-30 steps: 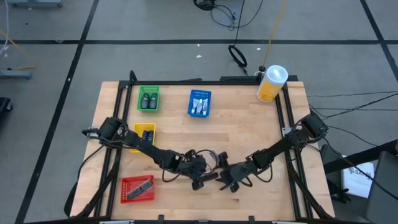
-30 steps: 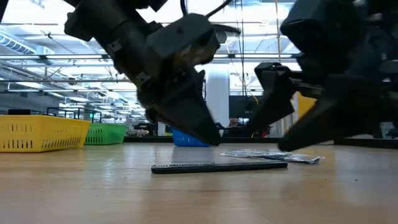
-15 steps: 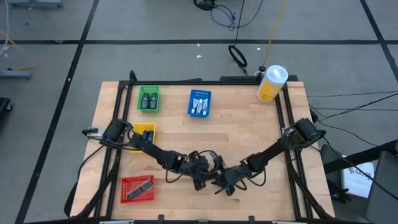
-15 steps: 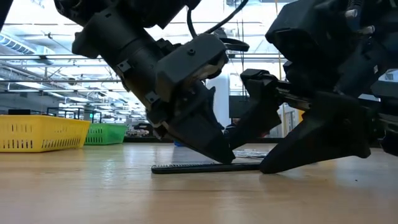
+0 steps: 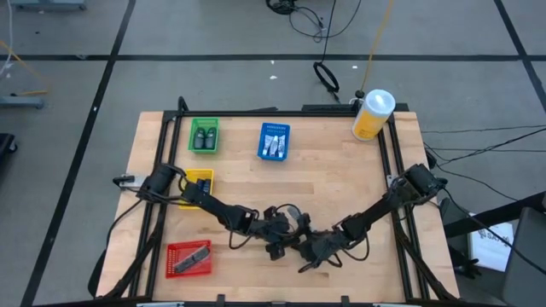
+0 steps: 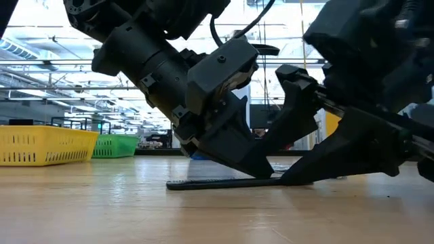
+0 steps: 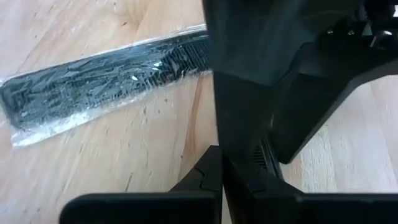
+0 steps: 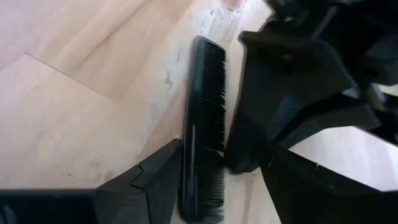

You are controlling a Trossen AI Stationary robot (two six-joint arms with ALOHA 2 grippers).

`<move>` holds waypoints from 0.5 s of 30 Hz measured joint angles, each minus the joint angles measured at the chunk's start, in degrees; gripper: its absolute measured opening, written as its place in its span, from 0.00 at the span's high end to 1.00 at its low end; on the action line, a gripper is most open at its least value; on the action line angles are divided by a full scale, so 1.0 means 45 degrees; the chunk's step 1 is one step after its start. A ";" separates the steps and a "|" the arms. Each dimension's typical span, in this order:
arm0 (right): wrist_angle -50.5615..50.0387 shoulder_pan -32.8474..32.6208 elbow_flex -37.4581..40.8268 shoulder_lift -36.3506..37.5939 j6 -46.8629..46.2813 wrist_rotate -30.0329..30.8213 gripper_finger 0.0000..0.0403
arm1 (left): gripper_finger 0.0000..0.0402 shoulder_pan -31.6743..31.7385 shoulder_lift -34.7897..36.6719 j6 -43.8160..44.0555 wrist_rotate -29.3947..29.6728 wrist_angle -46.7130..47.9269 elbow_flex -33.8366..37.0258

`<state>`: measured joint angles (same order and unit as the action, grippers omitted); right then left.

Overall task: Pick & Place Travel size toiletries
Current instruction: Put the black comb in the red basket

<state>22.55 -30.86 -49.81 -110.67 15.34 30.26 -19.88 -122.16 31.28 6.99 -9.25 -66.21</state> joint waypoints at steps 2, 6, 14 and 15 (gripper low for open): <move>0.0154 -0.0172 -0.0002 0.0000 0.0282 0.0468 0.49 | 0.99 0.0011 -0.0002 -0.0169 -0.0134 -0.0081 -0.0001; 0.0338 -0.0270 -0.0002 0.0000 0.0463 0.0665 0.49 | 0.99 0.0019 -0.0007 -0.0254 -0.0163 -0.0161 -0.0002; 0.0523 -0.0285 0.0008 -0.0015 0.0490 0.0928 0.49 | 0.98 0.0010 -0.0012 -0.0410 -0.0232 -0.0307 0.0018; 0.0523 -0.0289 0.0008 -0.0015 0.0461 0.0928 0.49 | 0.99 0.0005 -0.0012 -0.0465 -0.0240 -0.0326 0.0022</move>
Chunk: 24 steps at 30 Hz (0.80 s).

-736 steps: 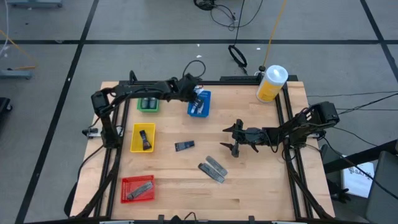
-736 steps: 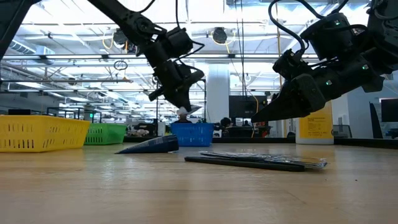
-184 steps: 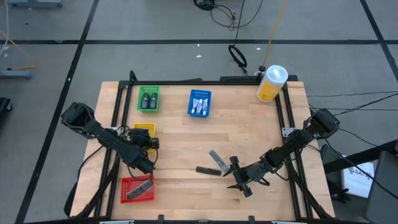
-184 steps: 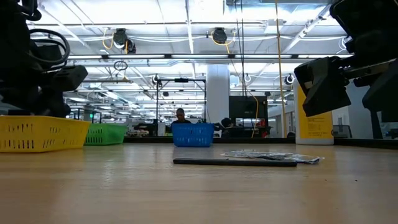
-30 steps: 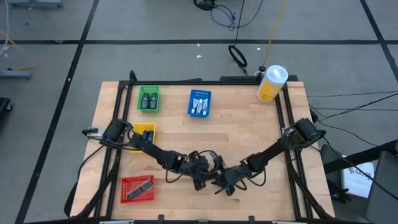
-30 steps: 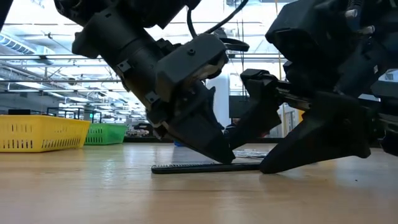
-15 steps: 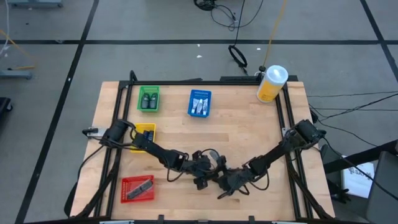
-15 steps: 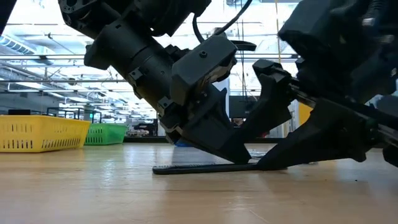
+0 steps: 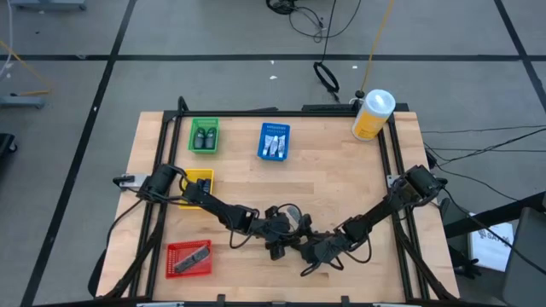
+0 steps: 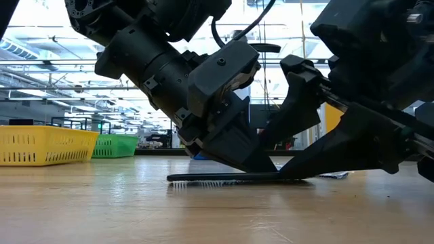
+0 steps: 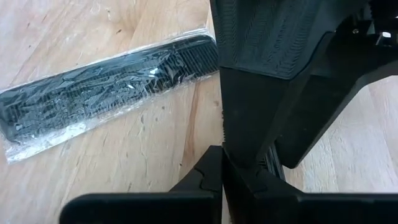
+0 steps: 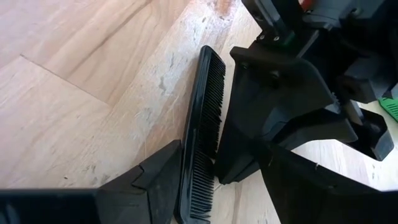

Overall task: Pick & Place Travel size toiletries
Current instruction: Put the black comb in the red basket

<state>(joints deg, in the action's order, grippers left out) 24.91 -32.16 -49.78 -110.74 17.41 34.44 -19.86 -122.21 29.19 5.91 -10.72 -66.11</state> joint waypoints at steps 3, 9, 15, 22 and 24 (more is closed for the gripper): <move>-0.0028 -0.0049 0.0002 0.0040 -0.0270 0.0086 0.49 | 0.99 0.0000 0.0000 0.0005 -0.0098 -0.0005 0.0000; -0.0065 -0.0043 0.0004 0.0429 -0.0785 0.0366 0.51 | 0.99 -0.0005 -0.0010 0.0005 -0.0329 -0.0111 -0.0001; -0.0749 -0.0009 0.0013 0.0554 -0.1357 0.0418 0.51 | 0.98 -0.0019 -0.0019 -0.0032 -0.0457 -0.0335 0.0007; -0.1125 0.0352 0.0015 0.0559 -0.2120 -0.1803 0.55 | 0.99 -0.0044 -0.0044 -0.0126 -0.0597 -0.0539 0.0010; -0.1221 0.0497 0.0015 0.0570 -0.2482 -0.2290 0.60 | 0.98 -0.0044 -0.0044 -0.0126 -0.0592 -0.0544 0.0010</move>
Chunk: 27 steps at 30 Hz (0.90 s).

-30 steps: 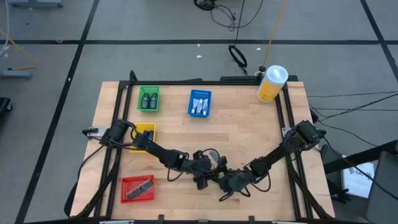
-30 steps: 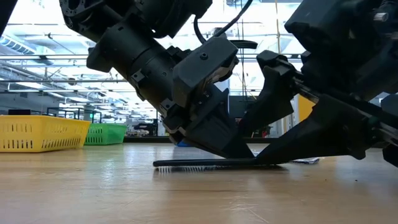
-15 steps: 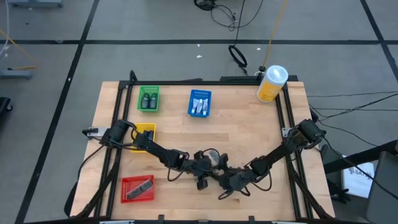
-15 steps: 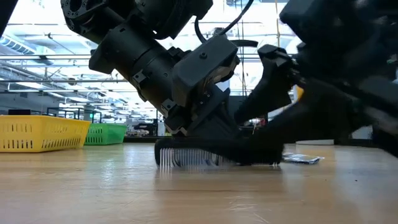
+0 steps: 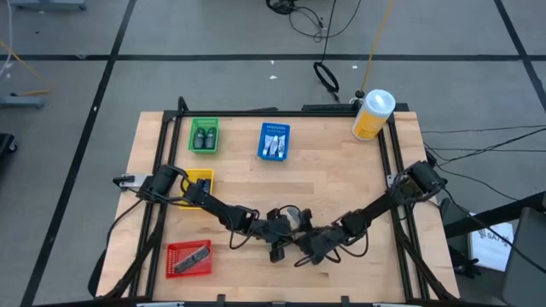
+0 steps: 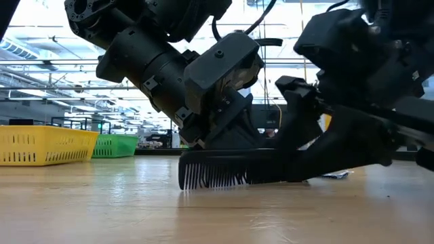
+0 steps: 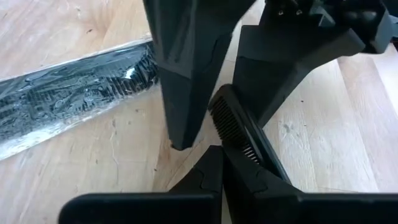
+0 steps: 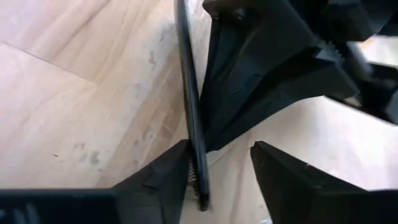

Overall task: Pick & Place Travel size toiletries
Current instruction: Put the black comb in the red basket

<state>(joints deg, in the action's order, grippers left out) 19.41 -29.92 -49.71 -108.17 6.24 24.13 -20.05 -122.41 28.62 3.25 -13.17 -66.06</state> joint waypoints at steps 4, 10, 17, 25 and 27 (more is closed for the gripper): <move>-0.0220 0.0181 -0.0015 0.0018 -0.0291 -0.0873 0.75 | 0.97 0.0000 0.0000 -0.0038 0.0017 0.0037 0.0000; -0.0442 -0.0087 -0.0015 0.0116 -0.0143 -0.1258 0.98 | 0.99 0.0011 0.0980 -0.0004 0.0190 0.2261 0.0024; -0.0246 -0.0376 -0.0002 0.0329 -0.0476 -0.1412 0.98 | 0.99 -0.0989 0.3457 0.1495 0.4554 0.6315 0.0058; -0.0181 -0.0087 0.0000 0.0561 -0.2692 0.0364 0.98 | 0.98 -0.3325 0.4411 0.0015 1.1393 0.5071 0.0029; -0.0181 0.0061 -0.0003 0.0730 -0.2929 0.0296 0.99 | 0.98 -0.3528 0.4191 -0.0963 1.1451 0.3967 0.0024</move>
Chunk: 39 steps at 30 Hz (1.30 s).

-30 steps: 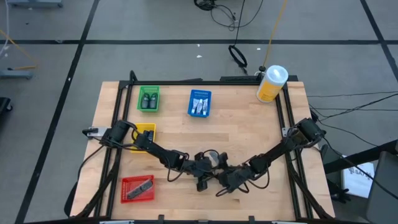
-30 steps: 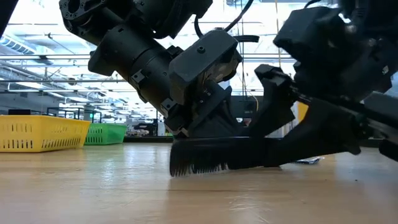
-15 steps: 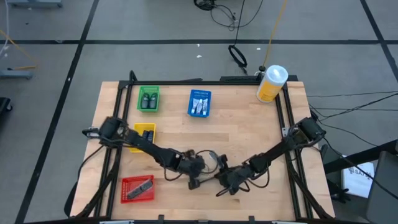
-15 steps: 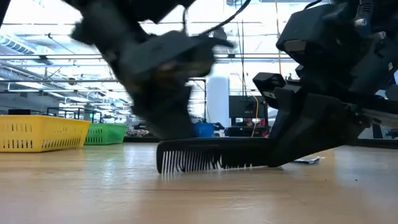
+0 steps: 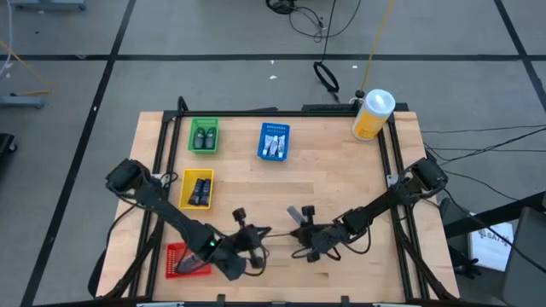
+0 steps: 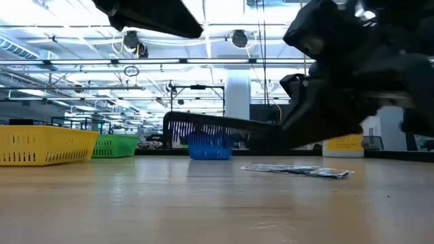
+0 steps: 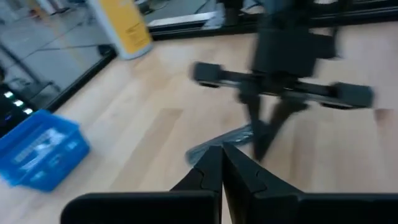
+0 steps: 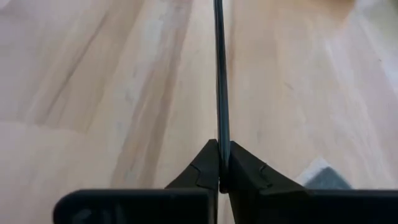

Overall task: Pick & Place Travel size toiletries
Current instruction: Put the black comb in the red basket

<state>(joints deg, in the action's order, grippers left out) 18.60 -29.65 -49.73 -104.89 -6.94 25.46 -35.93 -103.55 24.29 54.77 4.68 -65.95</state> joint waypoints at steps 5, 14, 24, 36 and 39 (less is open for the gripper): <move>0.0025 0.0107 -0.0006 0.0159 -0.0239 -0.0006 0.97 | 0.94 0.0402 -0.0875 -0.1906 -0.1999 -0.1865 -0.0010; -0.0187 0.0107 -0.0001 0.0191 -0.0315 -0.0011 0.98 | 0.60 0.1498 -0.2081 -0.1727 -0.5289 -0.1833 -0.0010; -0.0205 0.0097 -0.0006 0.0201 -0.0315 -0.0010 0.98 | 0.72 0.1906 -0.2127 -0.0660 -0.5302 -0.1149 -0.0010; -0.0107 0.0102 -0.0006 0.0201 -0.0584 -0.0047 0.94 | 0.98 0.1811 -0.2122 -0.0557 -0.5853 -0.1052 -0.0010; -0.0165 0.0101 -0.0006 0.0271 -0.0534 -0.0403 0.86 | 0.99 0.1665 -0.1901 -0.0420 -0.6000 -0.0638 -0.0012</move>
<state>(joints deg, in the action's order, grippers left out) 17.85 -29.19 -49.76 -103.67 -9.34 23.65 -28.44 -112.10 22.40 27.77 1.81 -66.01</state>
